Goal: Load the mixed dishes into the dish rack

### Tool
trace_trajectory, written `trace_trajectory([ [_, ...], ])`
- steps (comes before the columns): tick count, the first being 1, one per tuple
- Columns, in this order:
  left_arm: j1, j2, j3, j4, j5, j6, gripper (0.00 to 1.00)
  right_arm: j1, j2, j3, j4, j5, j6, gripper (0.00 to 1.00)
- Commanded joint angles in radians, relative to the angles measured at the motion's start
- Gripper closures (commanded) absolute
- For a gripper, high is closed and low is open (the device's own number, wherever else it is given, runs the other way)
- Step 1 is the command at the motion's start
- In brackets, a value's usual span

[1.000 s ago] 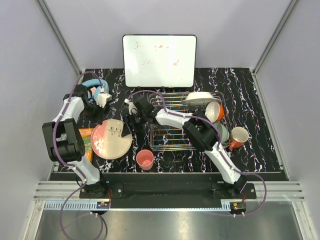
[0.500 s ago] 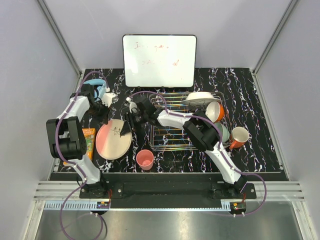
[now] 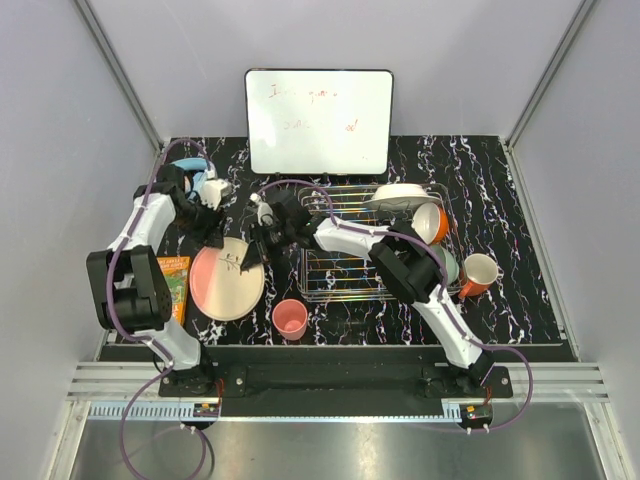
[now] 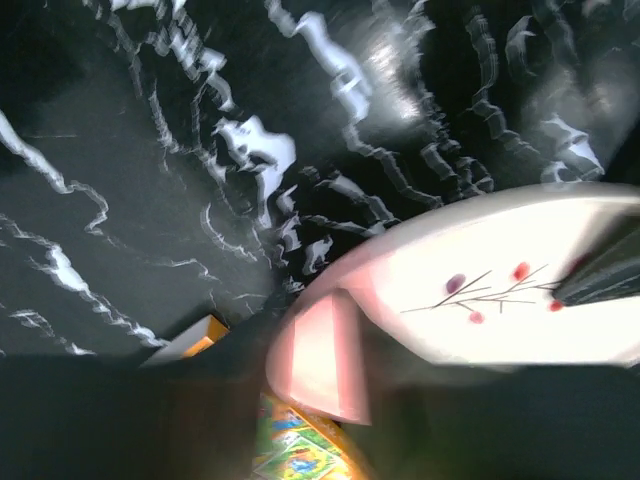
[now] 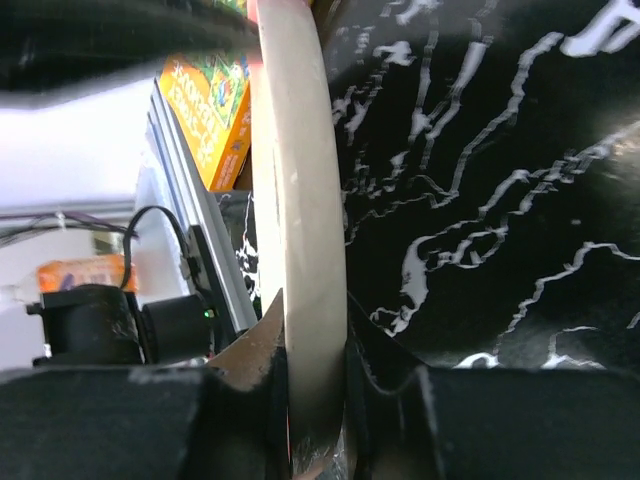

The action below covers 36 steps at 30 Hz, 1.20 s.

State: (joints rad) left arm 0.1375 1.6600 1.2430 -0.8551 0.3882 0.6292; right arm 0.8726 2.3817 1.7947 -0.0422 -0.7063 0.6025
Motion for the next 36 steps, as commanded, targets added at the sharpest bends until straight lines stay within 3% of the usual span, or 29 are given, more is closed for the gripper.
trace_trajectory([
  [1,0.065,-0.146,0.105,-0.056,0.177,-0.06,0.18,0.051,-0.153,0.008,-0.132,0.043,-0.222,1.0],
  [2,0.089,-0.167,0.127,-0.068,0.198,-0.062,0.01,0.049,-0.167,0.02,-0.155,0.057,-0.245,1.0],
  [10,0.264,-0.316,0.282,-0.211,0.337,-0.052,0.01,0.049,-0.276,0.11,-0.338,0.148,-0.401,1.0],
  [15,0.356,-0.313,0.312,-0.217,0.426,-0.12,0.01,0.049,-0.355,0.158,-0.415,0.241,-0.481,1.0],
  [23,0.355,-0.275,0.257,-0.231,0.492,-0.149,0.01,0.049,-0.556,0.255,-0.553,0.416,-0.665,1.0],
  [27,0.353,-0.281,0.231,-0.231,0.511,-0.151,0.01,0.048,-0.693,0.21,-0.568,0.537,-0.743,1.0],
  [32,0.278,-0.299,0.168,-0.229,0.5,-0.164,0.01,0.048,-0.959,-0.022,-0.527,0.686,-0.976,1.0],
  [36,0.122,-0.333,0.121,-0.188,0.463,-0.227,0.01,0.048,-1.14,-0.224,-0.469,0.872,-1.124,1.0],
])
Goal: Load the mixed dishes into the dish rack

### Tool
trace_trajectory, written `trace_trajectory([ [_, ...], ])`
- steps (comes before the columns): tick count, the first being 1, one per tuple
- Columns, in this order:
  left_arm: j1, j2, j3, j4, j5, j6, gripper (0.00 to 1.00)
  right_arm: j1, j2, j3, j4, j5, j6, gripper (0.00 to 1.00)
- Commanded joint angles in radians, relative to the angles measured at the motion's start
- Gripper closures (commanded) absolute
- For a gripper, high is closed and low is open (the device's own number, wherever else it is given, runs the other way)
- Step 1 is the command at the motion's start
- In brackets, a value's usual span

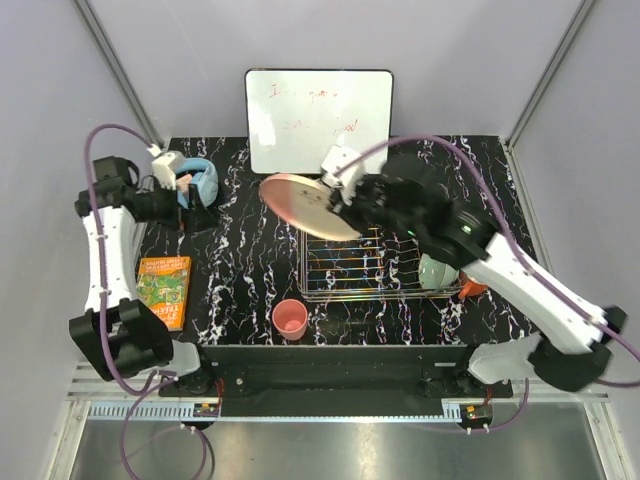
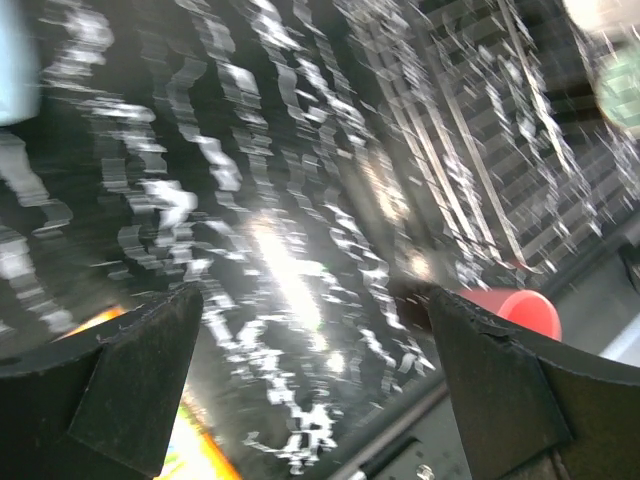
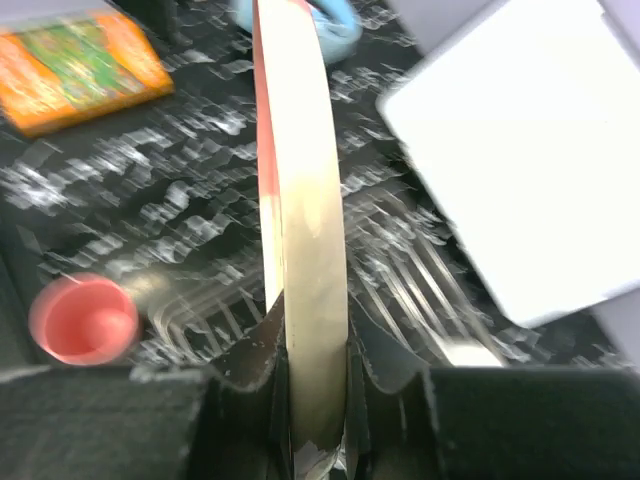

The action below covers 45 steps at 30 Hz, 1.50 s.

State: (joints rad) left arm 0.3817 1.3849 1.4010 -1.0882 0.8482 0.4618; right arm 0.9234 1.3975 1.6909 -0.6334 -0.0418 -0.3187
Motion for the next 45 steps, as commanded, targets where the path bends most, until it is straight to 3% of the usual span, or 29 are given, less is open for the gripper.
trace_trajectory([
  [1,-0.151,-0.061,-0.043,0.057,-0.02,-0.09,0.01,-0.004,-0.188,-0.178,0.129,0.226,-0.254,1.0],
  [9,-0.418,-0.058,-0.065,0.174,-0.143,-0.241,0.01,-0.003,-0.365,-0.349,0.025,0.419,-0.442,1.0],
  [13,-0.438,-0.029,-0.057,0.191,-0.132,-0.282,0.01,-0.003,-0.347,-0.382,-0.084,0.502,-0.493,1.0],
  [25,-0.521,-0.001,-0.114,0.232,-0.182,-0.302,0.01,-0.003,-0.382,-0.45,-0.206,0.611,-0.562,1.0],
  [45,-0.543,0.022,-0.1,0.241,-0.221,-0.301,0.01,-0.003,-0.307,-0.514,-0.239,0.58,-0.74,1.0],
])
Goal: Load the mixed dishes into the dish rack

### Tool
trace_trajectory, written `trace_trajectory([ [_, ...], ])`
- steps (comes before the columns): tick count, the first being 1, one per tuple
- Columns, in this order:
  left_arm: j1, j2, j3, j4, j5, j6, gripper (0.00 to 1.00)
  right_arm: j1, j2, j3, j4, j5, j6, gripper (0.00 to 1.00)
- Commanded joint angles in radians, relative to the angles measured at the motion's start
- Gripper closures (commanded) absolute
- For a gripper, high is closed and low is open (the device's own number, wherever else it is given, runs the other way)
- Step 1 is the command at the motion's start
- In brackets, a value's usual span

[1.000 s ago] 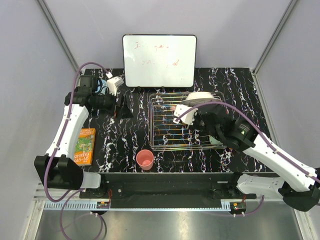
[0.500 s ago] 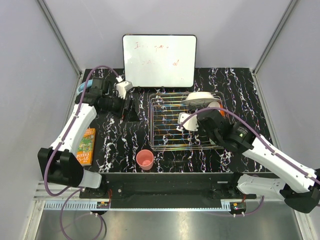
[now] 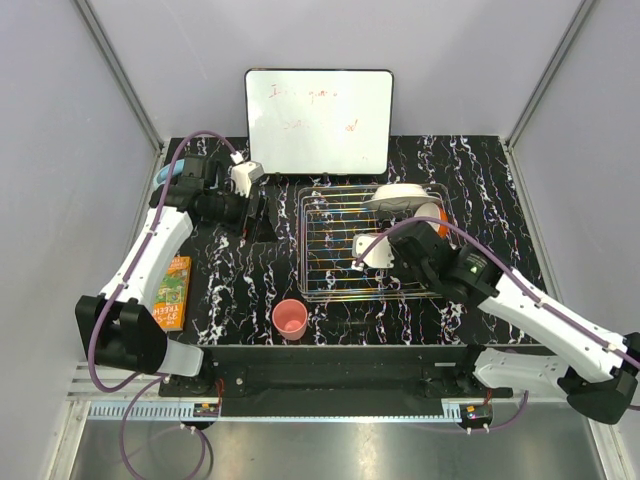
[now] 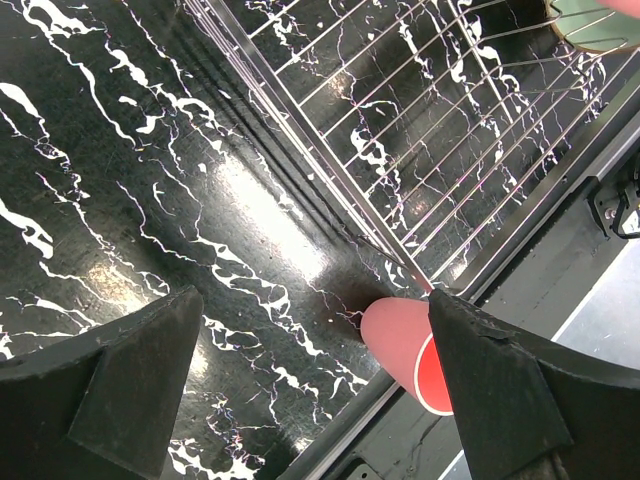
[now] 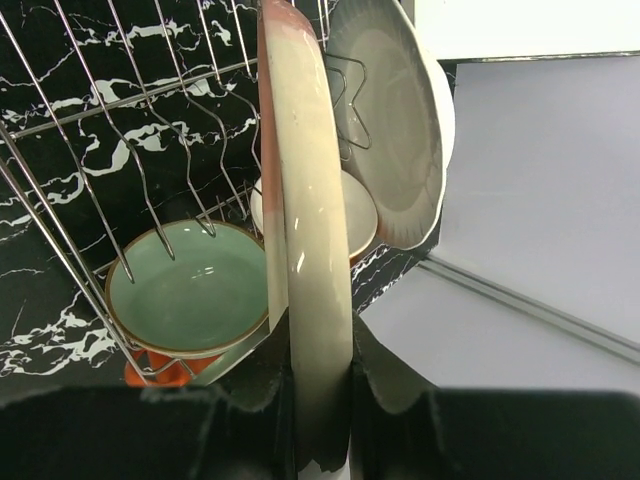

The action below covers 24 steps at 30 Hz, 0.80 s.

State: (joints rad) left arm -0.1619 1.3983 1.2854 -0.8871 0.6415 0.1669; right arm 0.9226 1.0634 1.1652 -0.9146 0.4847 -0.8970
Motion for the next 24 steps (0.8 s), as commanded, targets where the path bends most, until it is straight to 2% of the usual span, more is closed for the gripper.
trace_trajectory([
  [1,0.001,0.01,0.017,0.042,-0.014,-0.006,0.01,-0.002,0.036,0.011,0.046,0.052,-0.167,1.0],
  [11,-0.001,0.005,0.009,0.042,-0.035,0.009,0.01,0.001,0.101,0.031,0.052,-0.012,-0.187,1.0],
  [24,0.001,0.011,0.028,0.043,-0.049,0.011,0.01,-0.001,0.128,-0.058,0.108,0.0,-0.296,1.0],
])
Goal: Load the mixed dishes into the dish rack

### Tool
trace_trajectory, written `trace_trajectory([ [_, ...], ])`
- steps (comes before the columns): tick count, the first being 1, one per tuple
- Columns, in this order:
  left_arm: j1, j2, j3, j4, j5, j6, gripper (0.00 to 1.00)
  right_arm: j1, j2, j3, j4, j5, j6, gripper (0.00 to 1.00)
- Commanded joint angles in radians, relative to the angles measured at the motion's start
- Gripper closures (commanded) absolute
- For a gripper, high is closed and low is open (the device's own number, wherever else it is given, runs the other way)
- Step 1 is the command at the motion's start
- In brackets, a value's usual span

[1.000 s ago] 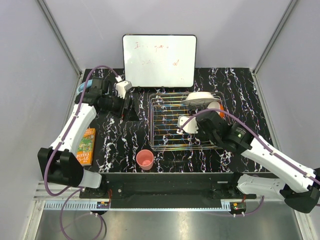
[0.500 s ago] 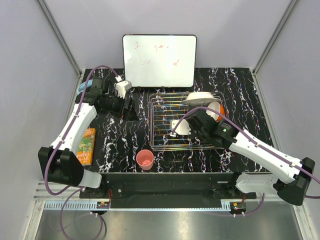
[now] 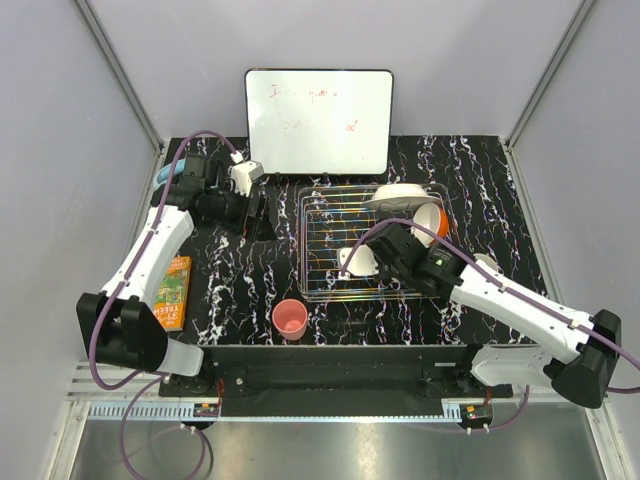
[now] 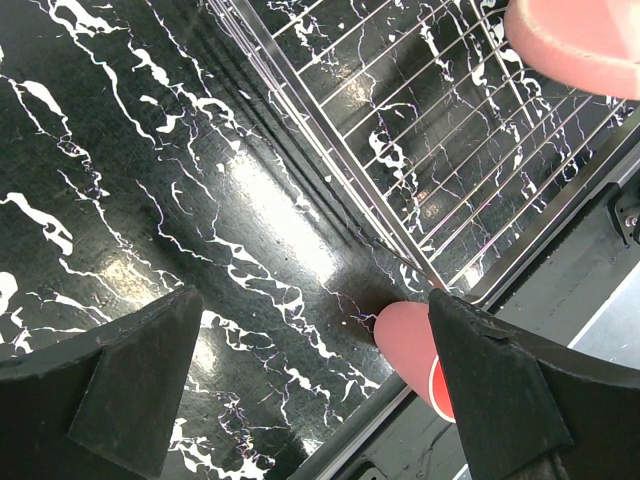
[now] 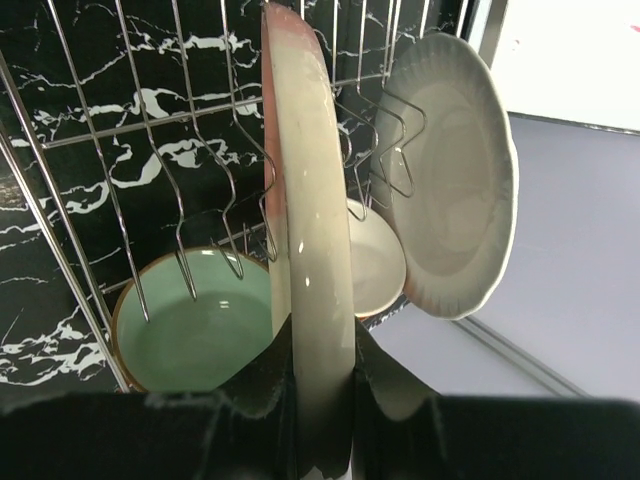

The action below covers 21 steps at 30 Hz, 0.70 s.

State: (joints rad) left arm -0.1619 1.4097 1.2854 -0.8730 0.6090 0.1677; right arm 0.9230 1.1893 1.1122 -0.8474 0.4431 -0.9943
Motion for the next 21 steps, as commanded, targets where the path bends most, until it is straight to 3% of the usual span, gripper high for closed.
trace_trajectory([
  [1,0.001,0.002,0.028,0.028,-0.02,0.01,0.01,-0.003,0.007,-0.006,0.054,0.04,-0.204,1.0],
  [21,0.002,-0.005,0.029,0.031,-0.051,0.032,0.01,-0.044,0.085,-0.045,0.171,0.078,-0.251,1.0],
])
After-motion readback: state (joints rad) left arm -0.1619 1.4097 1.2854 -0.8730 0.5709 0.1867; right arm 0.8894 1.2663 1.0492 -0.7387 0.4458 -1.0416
